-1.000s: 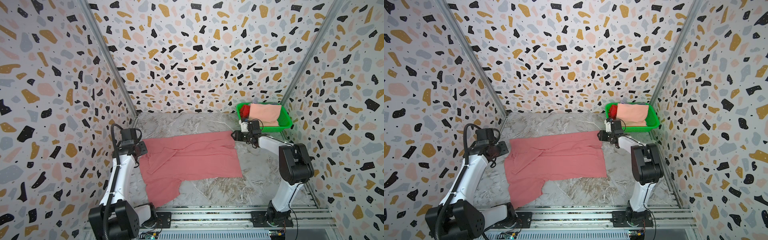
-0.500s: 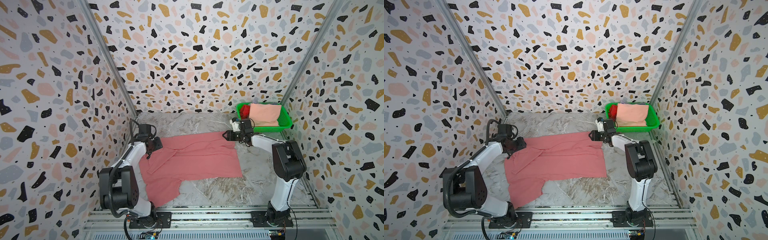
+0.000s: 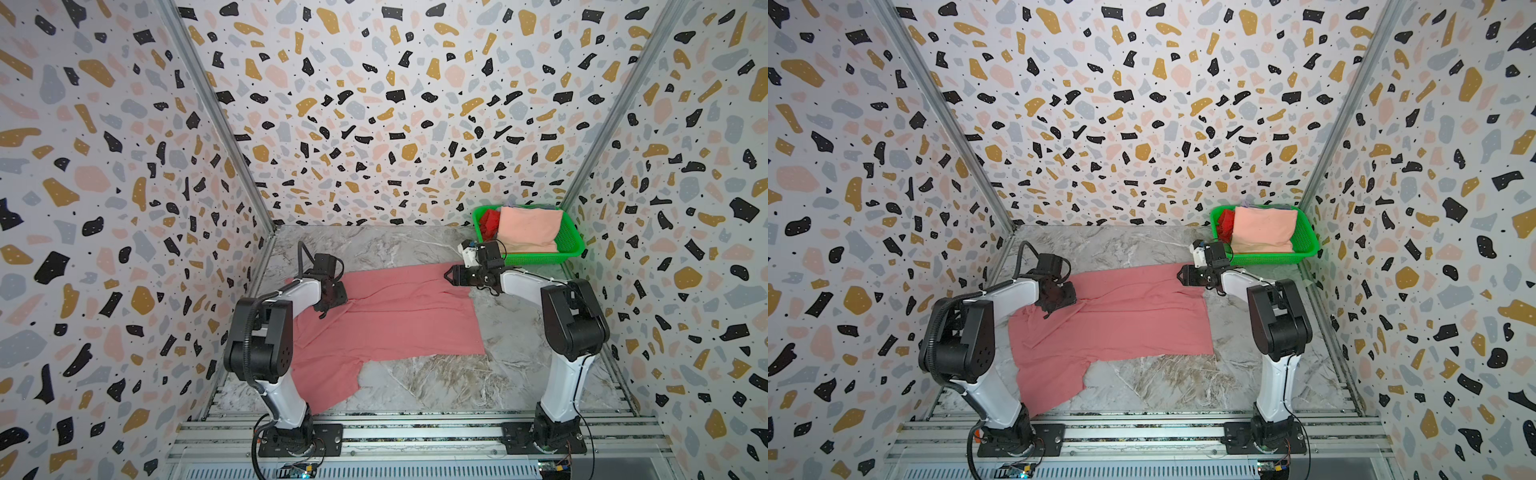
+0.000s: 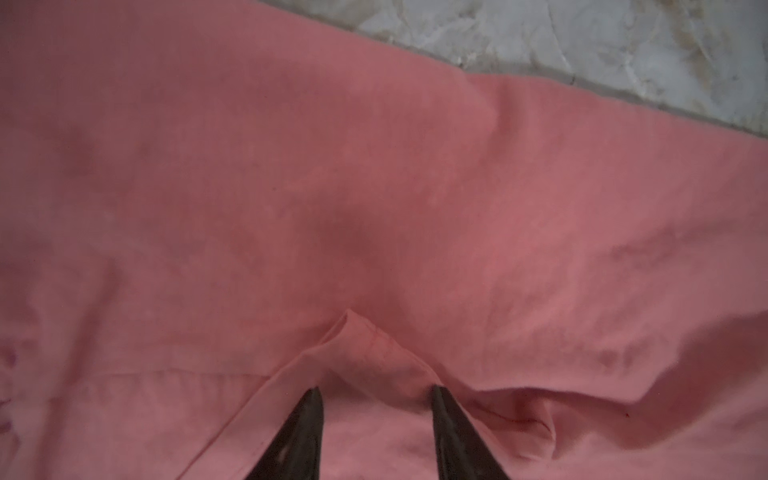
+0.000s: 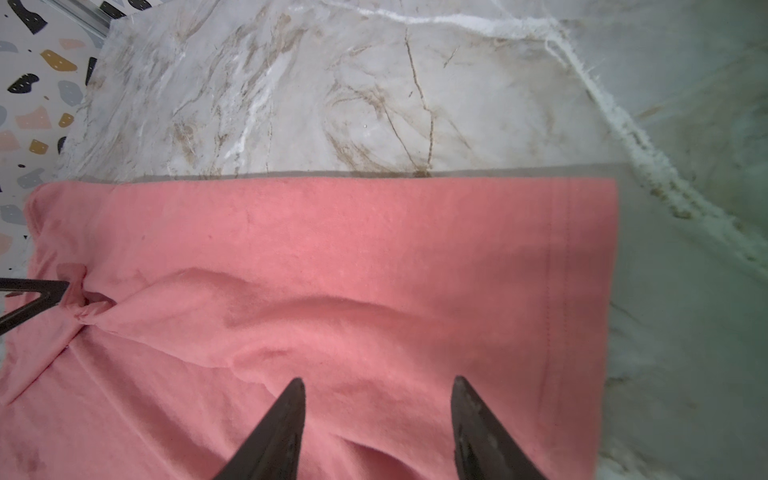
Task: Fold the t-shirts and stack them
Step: 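Lower the left gripper onto the t-shirt middle while the right holds the far corner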
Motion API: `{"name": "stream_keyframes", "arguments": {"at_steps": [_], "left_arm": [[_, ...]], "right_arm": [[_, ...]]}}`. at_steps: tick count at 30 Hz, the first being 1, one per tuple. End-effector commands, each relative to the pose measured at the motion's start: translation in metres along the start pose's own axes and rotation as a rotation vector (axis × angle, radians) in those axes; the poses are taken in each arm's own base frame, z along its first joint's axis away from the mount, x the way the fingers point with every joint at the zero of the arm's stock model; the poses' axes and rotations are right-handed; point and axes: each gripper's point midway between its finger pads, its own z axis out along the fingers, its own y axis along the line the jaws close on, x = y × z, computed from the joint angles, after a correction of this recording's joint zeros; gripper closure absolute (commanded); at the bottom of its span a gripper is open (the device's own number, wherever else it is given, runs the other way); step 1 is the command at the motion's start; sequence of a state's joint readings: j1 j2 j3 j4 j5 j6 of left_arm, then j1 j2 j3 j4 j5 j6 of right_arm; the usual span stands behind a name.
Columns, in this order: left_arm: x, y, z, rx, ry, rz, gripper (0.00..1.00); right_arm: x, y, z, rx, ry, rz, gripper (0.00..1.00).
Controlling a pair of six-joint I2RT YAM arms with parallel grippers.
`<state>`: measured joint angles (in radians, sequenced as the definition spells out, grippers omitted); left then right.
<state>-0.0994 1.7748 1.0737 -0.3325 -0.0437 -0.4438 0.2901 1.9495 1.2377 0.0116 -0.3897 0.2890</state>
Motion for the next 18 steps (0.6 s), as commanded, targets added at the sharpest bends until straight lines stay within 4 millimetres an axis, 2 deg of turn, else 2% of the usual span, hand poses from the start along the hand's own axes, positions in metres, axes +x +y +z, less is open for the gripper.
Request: {"name": "stream_keyframes", "arguments": {"at_steps": [1, 7, 10, 14, 18], "left_arm": [[-0.03, 0.005, -0.006, -0.061, -0.101, -0.018, 0.58], [-0.029, 0.007, 0.002, -0.08, -0.087, -0.019, 0.58], [-0.024, 0.002, 0.011, -0.062, -0.053, -0.018, 0.64], [-0.018, 0.001, 0.015, -0.057, -0.039, -0.027, 0.66], [-0.017, 0.0, 0.015, -0.056, -0.034, -0.036, 0.8]], "right_arm": [[-0.008, 0.005, -0.017, 0.014, -0.027, -0.02, 0.44], [-0.009, 0.004, -0.016, 0.019, -0.028, -0.022, 0.43], [-0.012, 0.004, -0.017, 0.02, -0.03, -0.025, 0.43], [-0.015, 0.0, -0.018, 0.027, -0.037, -0.02, 0.43], [-0.014, -0.004, -0.017, 0.028, -0.036, -0.015, 0.43]]}}
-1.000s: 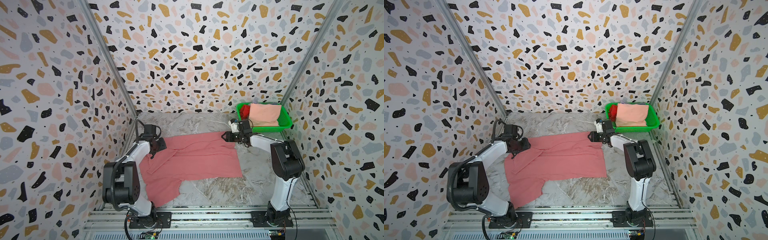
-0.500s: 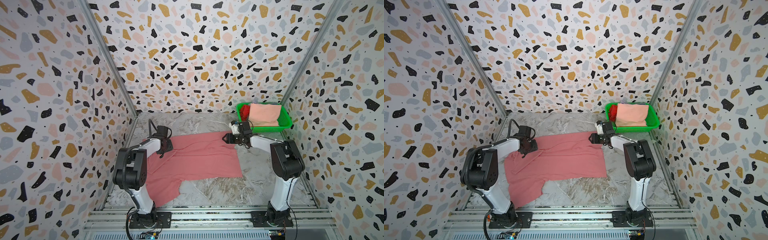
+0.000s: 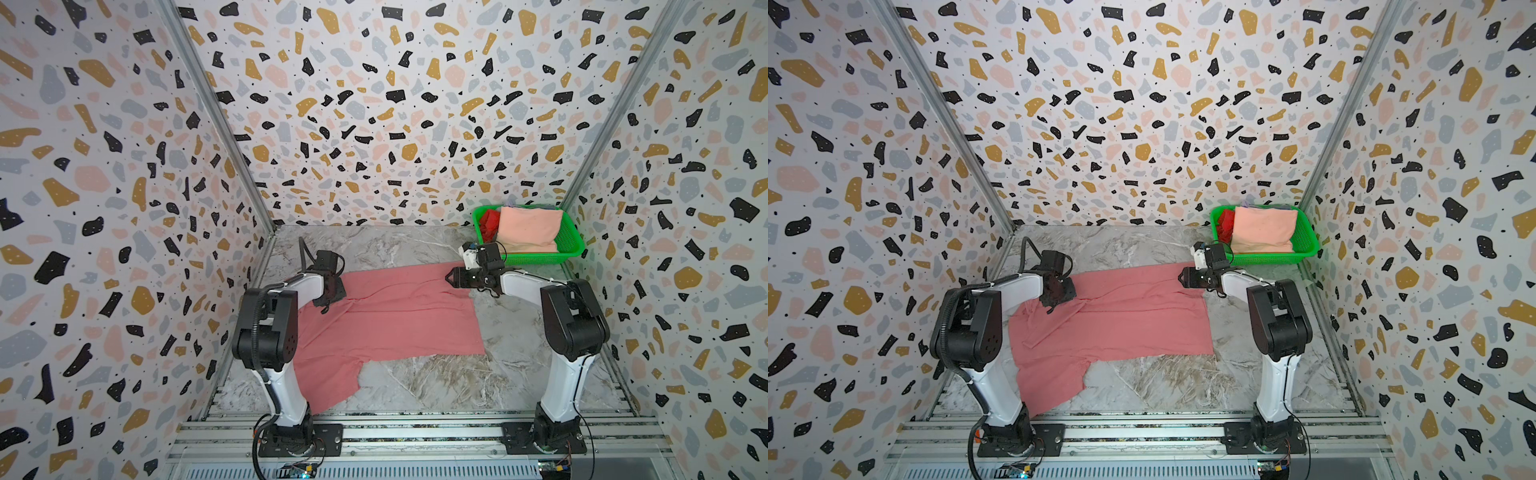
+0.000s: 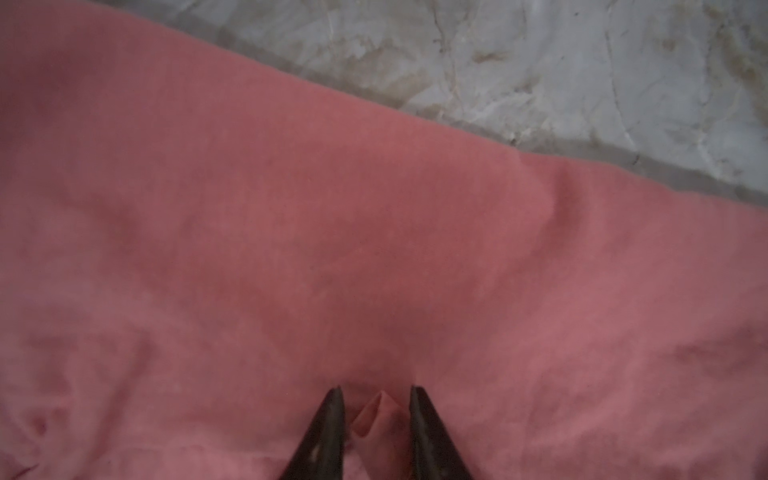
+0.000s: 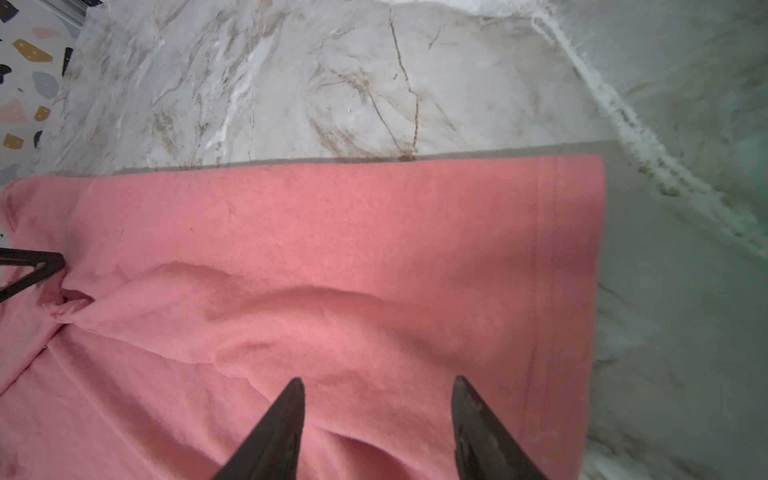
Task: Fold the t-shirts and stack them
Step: 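Lower the left gripper onto the t-shirt middle while the right holds the far corner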
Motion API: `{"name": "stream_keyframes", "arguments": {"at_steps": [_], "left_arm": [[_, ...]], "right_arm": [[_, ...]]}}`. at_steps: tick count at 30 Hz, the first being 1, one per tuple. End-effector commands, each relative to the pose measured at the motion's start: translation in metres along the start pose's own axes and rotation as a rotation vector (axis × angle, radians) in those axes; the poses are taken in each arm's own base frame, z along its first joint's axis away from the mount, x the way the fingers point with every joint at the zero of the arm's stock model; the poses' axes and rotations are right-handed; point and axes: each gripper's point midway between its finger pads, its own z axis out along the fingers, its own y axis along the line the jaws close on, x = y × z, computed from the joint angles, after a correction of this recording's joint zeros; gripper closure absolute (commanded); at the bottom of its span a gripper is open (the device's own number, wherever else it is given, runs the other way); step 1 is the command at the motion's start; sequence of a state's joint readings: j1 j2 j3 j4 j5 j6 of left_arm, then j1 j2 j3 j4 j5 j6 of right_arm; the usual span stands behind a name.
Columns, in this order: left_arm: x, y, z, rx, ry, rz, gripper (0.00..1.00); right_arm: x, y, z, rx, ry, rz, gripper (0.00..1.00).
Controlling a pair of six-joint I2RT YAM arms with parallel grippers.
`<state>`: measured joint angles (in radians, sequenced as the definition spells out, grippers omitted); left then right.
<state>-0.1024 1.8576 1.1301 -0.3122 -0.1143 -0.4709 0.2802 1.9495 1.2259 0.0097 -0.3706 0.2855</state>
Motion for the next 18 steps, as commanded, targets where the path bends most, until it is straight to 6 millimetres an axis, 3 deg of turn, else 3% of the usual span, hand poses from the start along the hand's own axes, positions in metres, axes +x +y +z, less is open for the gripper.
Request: {"name": "stream_keyframes", "arguments": {"at_steps": [1, 6, 10, 14, 18], "left_arm": [[-0.004, -0.005, -0.003, 0.006, -0.012, -0.013, 0.83], [-0.002, -0.006, -0.01, -0.003, -0.013, 0.004, 1.0], [0.003, -0.004, -0.019, -0.023, 0.002, 0.021, 1.0], [0.009, -0.005, -0.042, -0.03, 0.005, 0.028, 1.0], [0.039, -0.013, -0.065, 0.009, 0.068, 0.034, 1.0]], "right_arm": [[-0.018, 0.005, -0.017, 0.002, -0.042, -0.022, 0.43], [-0.017, 0.002, -0.016, 0.002, -0.04, -0.018, 0.43], [-0.016, 0.0, -0.016, -0.003, -0.04, -0.015, 0.43], [-0.014, -0.001, -0.013, -0.013, -0.034, -0.014, 0.43], [-0.014, -0.005, -0.011, -0.017, -0.03, -0.015, 0.43]]}}
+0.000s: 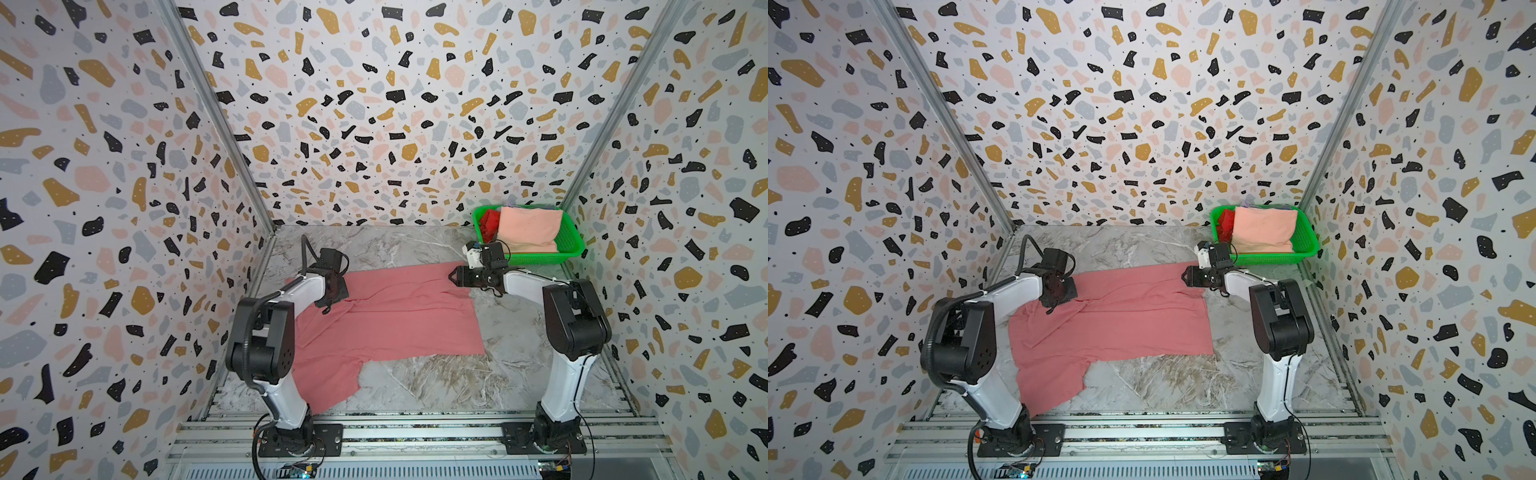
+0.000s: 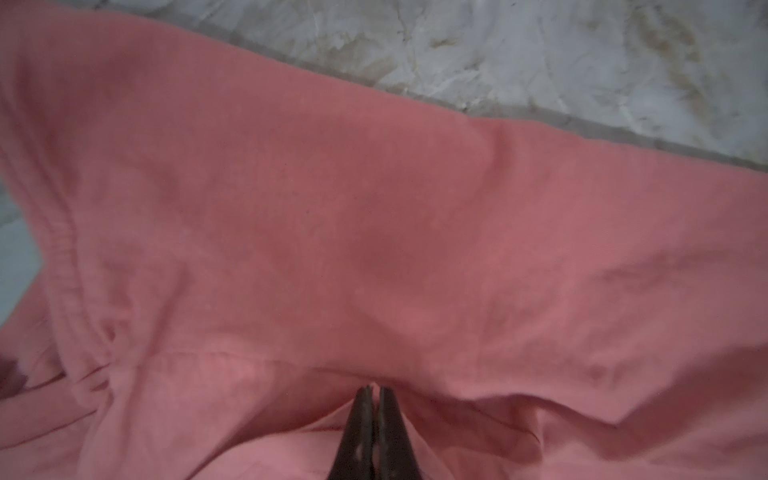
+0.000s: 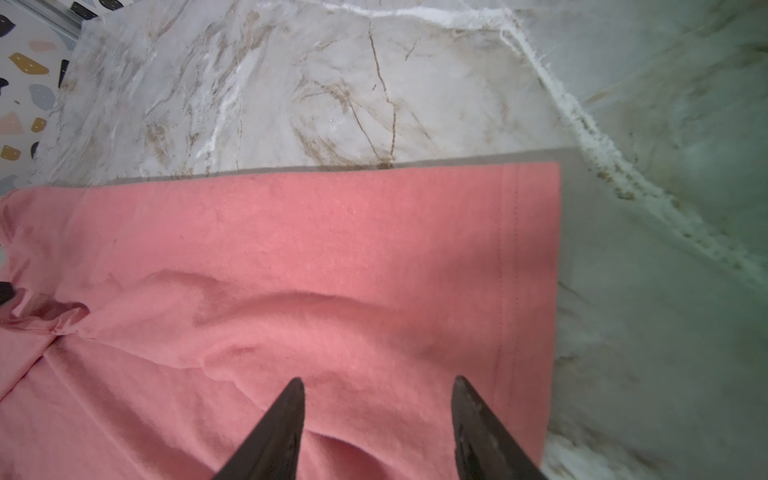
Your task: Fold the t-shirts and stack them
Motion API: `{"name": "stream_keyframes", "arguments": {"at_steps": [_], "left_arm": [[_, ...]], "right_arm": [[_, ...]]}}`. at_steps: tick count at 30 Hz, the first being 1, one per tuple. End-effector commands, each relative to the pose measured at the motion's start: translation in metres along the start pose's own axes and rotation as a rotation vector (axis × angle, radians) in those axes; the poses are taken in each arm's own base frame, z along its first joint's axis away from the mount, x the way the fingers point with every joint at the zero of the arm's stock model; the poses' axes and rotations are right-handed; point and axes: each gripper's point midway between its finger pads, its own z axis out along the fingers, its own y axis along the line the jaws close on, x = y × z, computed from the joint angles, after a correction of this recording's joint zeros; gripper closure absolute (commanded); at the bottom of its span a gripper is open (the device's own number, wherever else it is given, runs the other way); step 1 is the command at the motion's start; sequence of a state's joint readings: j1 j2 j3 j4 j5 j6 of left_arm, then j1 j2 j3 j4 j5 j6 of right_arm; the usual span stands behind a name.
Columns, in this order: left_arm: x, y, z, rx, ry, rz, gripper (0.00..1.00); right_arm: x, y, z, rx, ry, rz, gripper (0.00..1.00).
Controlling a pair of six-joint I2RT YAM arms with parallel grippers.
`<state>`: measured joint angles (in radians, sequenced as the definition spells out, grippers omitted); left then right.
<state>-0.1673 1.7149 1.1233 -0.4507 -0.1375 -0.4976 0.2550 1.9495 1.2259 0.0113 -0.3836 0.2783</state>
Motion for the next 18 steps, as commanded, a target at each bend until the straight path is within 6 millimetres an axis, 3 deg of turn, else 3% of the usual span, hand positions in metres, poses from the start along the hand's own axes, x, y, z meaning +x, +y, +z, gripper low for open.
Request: {"name": "stream_keyframes", "arguments": {"at_steps": [1, 5, 8, 10, 12, 14, 18], "left_arm": [[0.039, -0.005, -0.022, 0.037, 0.1, -0.005, 1.0], [0.085, -0.029, -0.049, 0.173, 0.222, -0.009, 0.98], [0.094, -0.056, -0.079, 0.347, 0.272, 0.004, 0.76], [0.077, -0.067, -0.098, 0.4, 0.23, 0.024, 0.58], [0.047, -0.069, -0.113, 0.383, 0.159, 0.058, 0.48], [0.024, -0.065, -0.114, 0.348, 0.105, 0.066, 0.46], [-0.008, -0.053, -0.094, 0.331, 0.034, -0.006, 0.45]], "right_arm": [[-0.011, 0.004, -0.007, -0.021, -0.021, -0.025, 0.43], [-0.012, -0.001, -0.008, -0.021, -0.024, -0.018, 0.43], [-0.013, -0.005, -0.009, -0.022, -0.025, -0.014, 0.43], [-0.014, -0.006, -0.009, -0.028, -0.025, -0.011, 0.43], [-0.015, -0.006, -0.008, -0.031, -0.023, -0.014, 0.43], [-0.019, -0.004, -0.01, -0.037, -0.029, -0.02, 0.43], [-0.024, 0.004, -0.013, -0.059, -0.042, -0.027, 0.43]]}}
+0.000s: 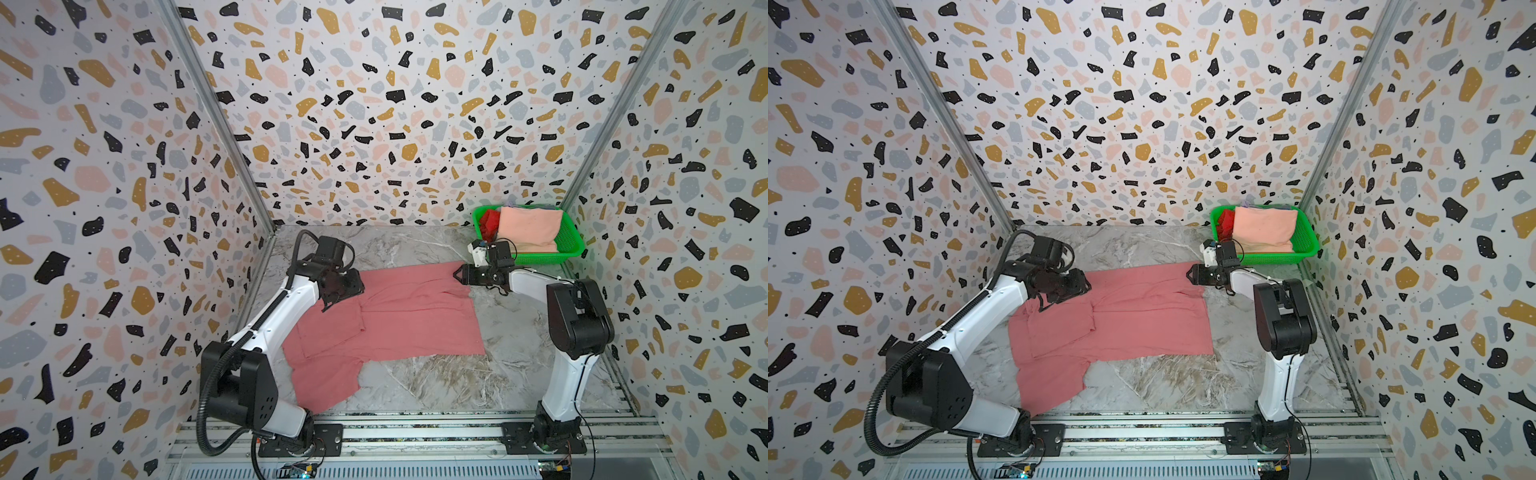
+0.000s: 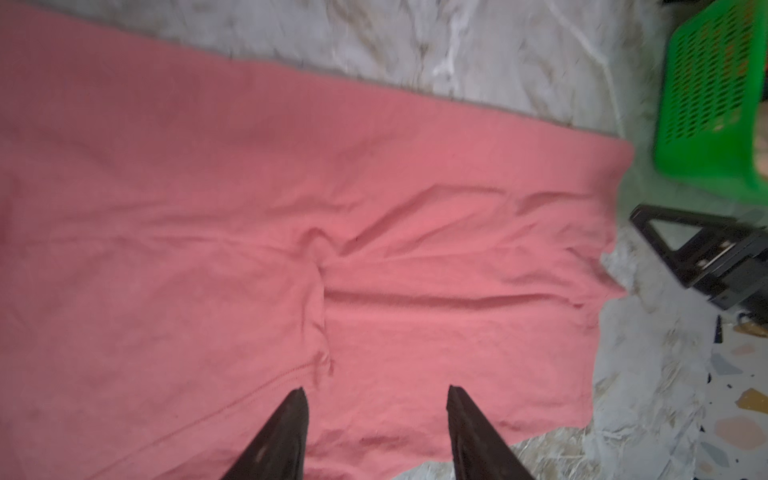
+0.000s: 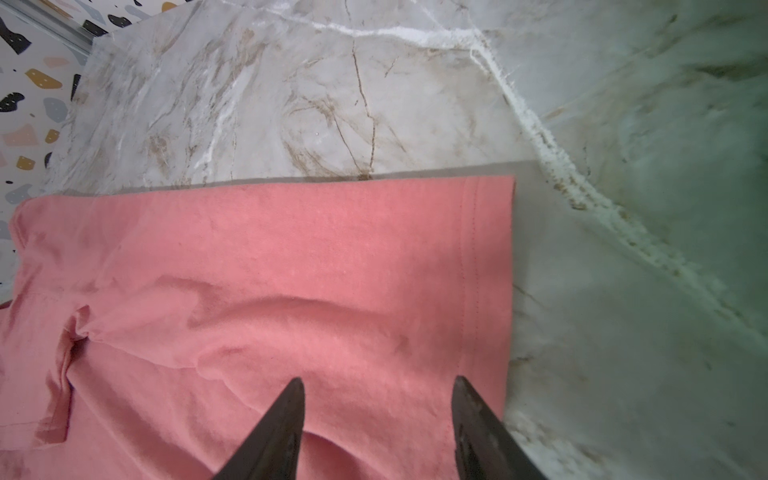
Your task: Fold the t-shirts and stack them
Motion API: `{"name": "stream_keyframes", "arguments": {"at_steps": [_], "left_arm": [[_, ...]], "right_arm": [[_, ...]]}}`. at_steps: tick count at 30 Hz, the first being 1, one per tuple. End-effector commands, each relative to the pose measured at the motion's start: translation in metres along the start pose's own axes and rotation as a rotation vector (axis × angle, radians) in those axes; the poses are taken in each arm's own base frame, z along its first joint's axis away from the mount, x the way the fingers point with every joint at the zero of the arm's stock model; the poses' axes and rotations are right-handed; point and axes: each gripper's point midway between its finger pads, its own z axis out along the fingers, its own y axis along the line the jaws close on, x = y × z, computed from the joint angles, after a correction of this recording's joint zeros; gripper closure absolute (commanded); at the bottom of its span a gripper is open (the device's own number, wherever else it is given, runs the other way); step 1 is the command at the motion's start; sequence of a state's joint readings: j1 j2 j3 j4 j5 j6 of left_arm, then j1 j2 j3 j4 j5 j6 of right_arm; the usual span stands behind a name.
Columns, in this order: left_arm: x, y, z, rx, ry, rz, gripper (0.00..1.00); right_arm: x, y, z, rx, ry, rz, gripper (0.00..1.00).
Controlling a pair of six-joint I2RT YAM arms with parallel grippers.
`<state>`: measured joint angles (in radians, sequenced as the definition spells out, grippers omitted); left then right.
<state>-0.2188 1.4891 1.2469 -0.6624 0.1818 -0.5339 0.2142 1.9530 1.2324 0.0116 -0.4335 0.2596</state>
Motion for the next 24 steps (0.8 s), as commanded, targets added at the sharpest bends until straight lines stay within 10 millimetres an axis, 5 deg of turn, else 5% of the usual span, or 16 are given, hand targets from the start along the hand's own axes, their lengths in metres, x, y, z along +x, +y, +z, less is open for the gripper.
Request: {"name": "stream_keyframes", "arguments": {"at_steps": [1, 5, 13, 24], "left_arm": [[-0.014, 0.026, 0.017, -0.053, -0.024, -0.034, 0.44], [-0.03, 0.059, 0.039, -0.119, -0.088, -0.104, 0.42], [-0.028, 0.115, 0.087, -0.226, -0.071, -0.197, 0.41], [-0.038, 0.148, 0.141, -0.278, -0.017, -0.226, 0.41]], "right_arm": [[-0.02, 0.017, -0.008, -0.039, -0.038, -0.039, 0.43], [-0.023, 0.03, -0.007, -0.061, -0.046, -0.06, 0.43], [-0.011, 0.045, 0.01, -0.065, -0.011, -0.072, 0.43], [0.002, 0.023, 0.054, -0.015, 0.061, -0.03, 0.43]]}}
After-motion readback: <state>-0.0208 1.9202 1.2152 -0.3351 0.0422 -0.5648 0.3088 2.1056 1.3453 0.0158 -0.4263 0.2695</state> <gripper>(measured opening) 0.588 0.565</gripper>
